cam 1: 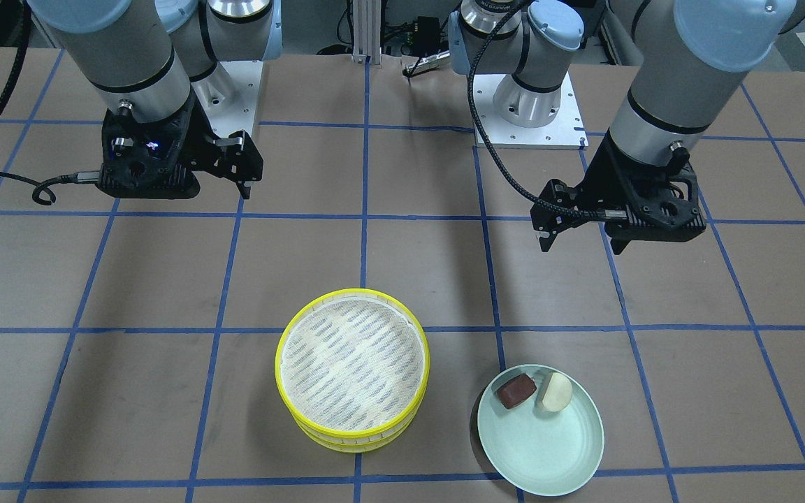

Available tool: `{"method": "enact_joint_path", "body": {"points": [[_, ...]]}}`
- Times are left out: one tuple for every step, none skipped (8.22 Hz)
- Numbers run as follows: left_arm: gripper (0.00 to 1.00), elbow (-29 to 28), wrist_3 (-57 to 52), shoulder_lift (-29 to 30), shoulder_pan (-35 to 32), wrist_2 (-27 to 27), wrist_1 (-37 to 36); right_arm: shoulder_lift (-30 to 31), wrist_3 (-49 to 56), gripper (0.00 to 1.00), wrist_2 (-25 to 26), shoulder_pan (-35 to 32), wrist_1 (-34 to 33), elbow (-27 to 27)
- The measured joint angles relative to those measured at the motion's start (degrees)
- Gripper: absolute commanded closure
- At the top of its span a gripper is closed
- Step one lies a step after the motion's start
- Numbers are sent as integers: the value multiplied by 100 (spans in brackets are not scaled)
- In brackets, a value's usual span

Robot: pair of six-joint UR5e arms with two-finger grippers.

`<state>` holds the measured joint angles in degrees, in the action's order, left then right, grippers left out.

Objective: Place buns in different layers of steamer
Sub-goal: 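Move the left gripper over the pale green bowl toward the white bun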

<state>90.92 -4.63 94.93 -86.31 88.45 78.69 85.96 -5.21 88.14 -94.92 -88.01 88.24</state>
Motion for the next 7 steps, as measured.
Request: {"method": "enact_joint_path", "body": {"points": [[0, 28, -2, 0, 0, 3, -7, 0, 1, 0, 1, 0, 1, 0], [0, 41, -5, 6, 6, 4, -21, 0, -1, 0, 1, 0, 3, 0], [0, 45, -30, 36, 24, -3, -53, 0, -1, 0, 2, 0, 3, 0], [0, 47, -211, 102, 40, -14, -118, 0, -3, 0, -2, 0, 3, 0], [0, 49, -619, 225, 60, -11, -302, 0, -5, 0, -5, 0, 3, 0], [0, 54, -1133, 408, 72, -7, -569, 0, -7, 0, -6, 0, 4, 0], [0, 56, -1638, 643, 75, -1, -885, 0, -10, 0, -10, 0, 6, 0]]}}
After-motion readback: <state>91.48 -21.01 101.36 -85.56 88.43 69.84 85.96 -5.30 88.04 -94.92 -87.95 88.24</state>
